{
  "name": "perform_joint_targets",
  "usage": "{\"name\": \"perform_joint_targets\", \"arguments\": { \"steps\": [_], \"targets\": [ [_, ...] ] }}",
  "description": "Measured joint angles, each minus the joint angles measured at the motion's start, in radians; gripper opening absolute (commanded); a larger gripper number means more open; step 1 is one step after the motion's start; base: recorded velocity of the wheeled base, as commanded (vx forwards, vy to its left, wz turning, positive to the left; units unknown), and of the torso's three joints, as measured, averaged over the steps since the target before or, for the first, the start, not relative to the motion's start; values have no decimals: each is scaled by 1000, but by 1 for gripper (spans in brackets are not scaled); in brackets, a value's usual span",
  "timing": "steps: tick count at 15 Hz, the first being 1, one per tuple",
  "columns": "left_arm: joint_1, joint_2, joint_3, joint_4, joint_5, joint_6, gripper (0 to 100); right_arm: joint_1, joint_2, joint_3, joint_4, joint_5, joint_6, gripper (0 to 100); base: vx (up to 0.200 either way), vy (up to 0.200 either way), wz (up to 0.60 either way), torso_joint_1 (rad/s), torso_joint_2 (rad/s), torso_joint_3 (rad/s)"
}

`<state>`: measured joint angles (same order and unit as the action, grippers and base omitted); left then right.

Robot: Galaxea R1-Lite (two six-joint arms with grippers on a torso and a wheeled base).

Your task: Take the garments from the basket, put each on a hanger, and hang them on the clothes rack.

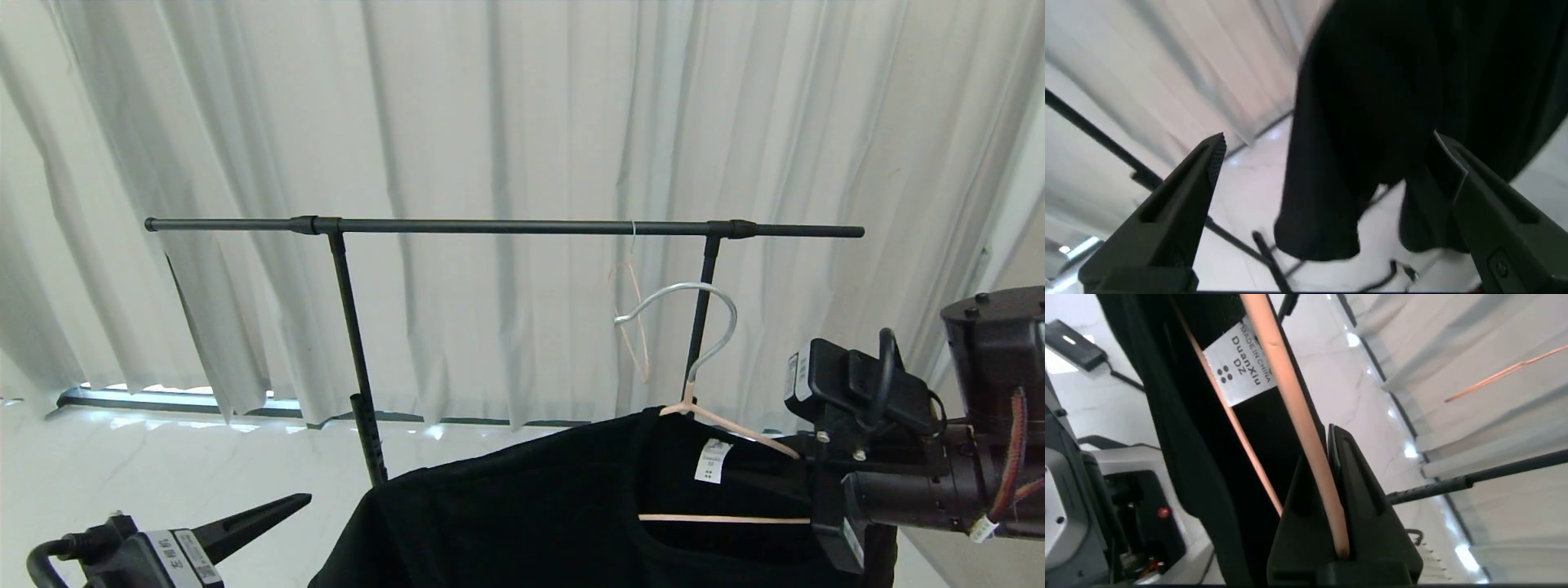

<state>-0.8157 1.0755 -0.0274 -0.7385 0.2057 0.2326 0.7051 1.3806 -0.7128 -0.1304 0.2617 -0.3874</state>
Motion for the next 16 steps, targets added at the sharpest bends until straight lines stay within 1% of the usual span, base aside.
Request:
{"name": "perform_joint_targets", "arguments": {
  "steps": [1,3,5,6,10,11,12,13,16],
  "targets": [
    [16,6,12,1,-32,-5,100,0,-8,0,3,0,-9,0,0,0,0,0,0,0],
    [87,33,19,2,-104,-28,100,0,-25,3,5,1,-36,0,0,0,0,0,0,0],
    [138,58,13,1,-129,-35,100,3,-35,4,5,3,-67,0,0,0,0,0,0,0],
    [146,66,14,2,-138,-34,0,5,-37,3,5,5,-76,0,0,0,0,0,0,0],
    [165,81,24,3,-139,-30,0,6,-50,2,7,6,-91,0,0,0,0,0,0,0],
    [177,84,24,3,-138,-30,0,6,-56,2,27,6,-91,0,0,0,0,0,0,0],
    [211,87,25,3,-137,-28,0,5,-63,2,58,6,-90,0,0,0,0,0,0,0],
    [267,90,25,3,-137,-27,0,4,-71,2,88,6,-89,0,0,0,0,0,0,0],
    [416,98,26,4,-138,-24,0,3,-80,-3,102,5,-85,0,0,0,0,0,0,0]
  ]
}}
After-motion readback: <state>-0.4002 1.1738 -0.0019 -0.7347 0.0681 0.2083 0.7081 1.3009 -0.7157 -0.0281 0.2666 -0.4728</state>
